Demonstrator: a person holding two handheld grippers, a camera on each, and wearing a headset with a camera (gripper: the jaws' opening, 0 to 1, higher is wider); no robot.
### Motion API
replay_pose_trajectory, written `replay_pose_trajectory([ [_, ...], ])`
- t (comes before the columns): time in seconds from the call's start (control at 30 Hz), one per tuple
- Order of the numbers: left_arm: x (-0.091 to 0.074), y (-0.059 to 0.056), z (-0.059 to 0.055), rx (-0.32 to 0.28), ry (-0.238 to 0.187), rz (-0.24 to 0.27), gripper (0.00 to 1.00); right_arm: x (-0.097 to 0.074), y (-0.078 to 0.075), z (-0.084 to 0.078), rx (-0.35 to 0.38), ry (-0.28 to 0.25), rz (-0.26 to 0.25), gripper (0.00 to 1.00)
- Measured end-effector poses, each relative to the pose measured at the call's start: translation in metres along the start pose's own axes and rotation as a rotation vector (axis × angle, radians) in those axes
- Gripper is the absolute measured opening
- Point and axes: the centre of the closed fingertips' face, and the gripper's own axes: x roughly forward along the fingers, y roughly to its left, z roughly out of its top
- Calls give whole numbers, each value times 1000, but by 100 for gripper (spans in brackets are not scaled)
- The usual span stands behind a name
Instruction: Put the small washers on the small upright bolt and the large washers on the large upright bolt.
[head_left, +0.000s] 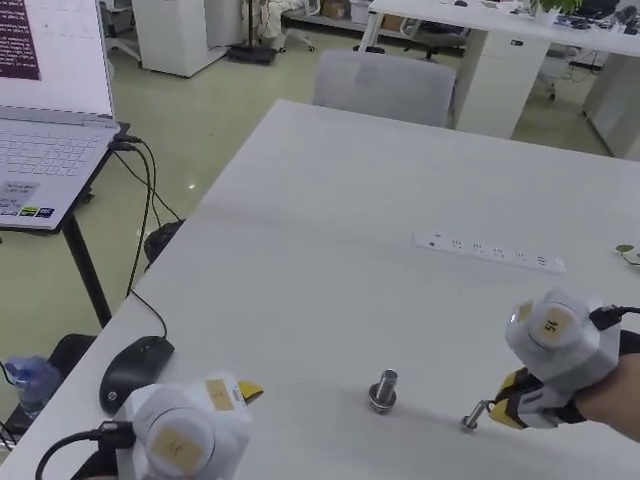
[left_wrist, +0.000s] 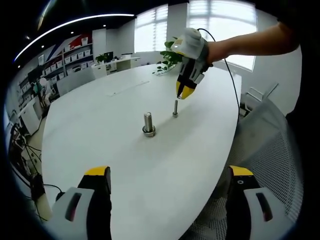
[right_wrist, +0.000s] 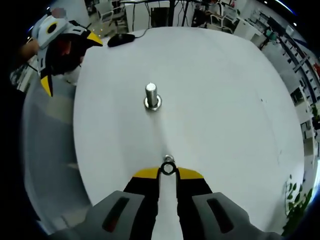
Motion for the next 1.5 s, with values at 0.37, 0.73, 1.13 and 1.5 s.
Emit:
replay_pose_trajectory([
  [0.37,-3,1,3,-12,-6,-6,95,11,-4,2,2,13,15,13],
  [0.73,-2,2,0,-13,4,-7,92,21,-1,-2,-4,41,32,13],
  [1.13,-1,-1,-5,-2,21,-14,91,40,1,-6,-6,67,54,13],
  [1.5,-2,-1,-9,0,39,-18,90,58,2,-10,-39,101,69,13],
])
